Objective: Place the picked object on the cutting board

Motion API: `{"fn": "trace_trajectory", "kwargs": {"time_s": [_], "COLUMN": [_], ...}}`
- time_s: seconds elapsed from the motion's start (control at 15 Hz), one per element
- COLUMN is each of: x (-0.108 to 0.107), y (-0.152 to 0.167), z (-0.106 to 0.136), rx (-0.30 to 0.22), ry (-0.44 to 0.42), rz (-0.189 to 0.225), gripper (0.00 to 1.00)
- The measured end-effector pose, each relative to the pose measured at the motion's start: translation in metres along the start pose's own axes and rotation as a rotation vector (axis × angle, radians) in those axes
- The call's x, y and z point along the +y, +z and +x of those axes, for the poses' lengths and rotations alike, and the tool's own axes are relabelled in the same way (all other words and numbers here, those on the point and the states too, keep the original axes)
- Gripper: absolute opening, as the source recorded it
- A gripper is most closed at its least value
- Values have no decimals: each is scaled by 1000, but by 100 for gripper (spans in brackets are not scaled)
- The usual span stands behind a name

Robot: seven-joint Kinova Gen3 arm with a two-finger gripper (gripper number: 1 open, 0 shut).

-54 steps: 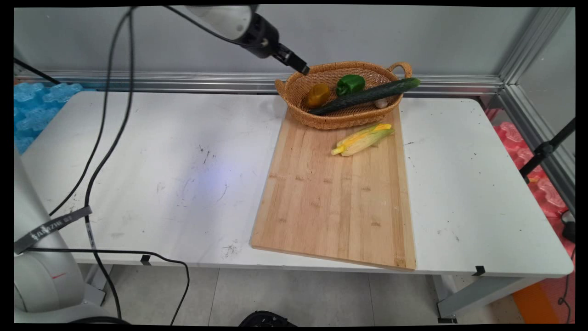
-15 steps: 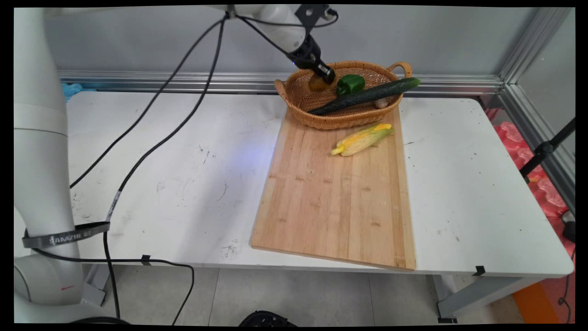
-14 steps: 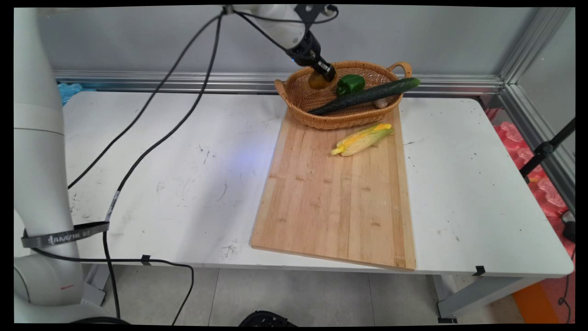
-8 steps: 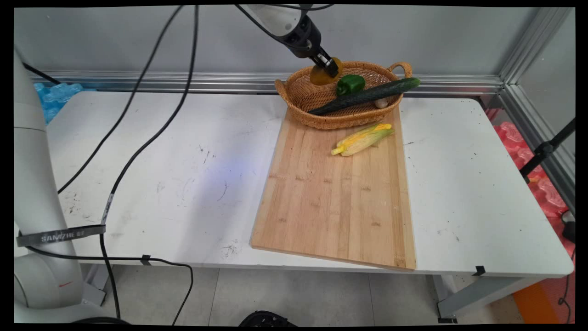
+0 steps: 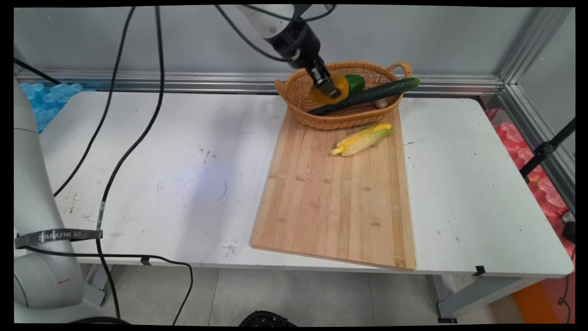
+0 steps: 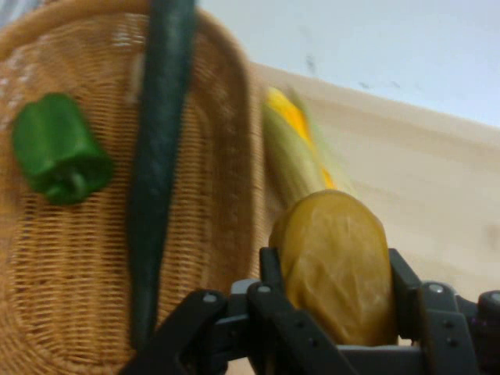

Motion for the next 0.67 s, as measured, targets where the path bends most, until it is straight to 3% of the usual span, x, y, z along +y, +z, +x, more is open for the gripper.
{"fn": "trace_trajectory", "kwargs": {"time_s": [0.27,0.67], "x": [10,8], "y": [-2,27], "z": [-20,-50], "rx": [-45,-97], "ry": [158,277], "rz": [-67,-113], "gripper": [0,0]}}
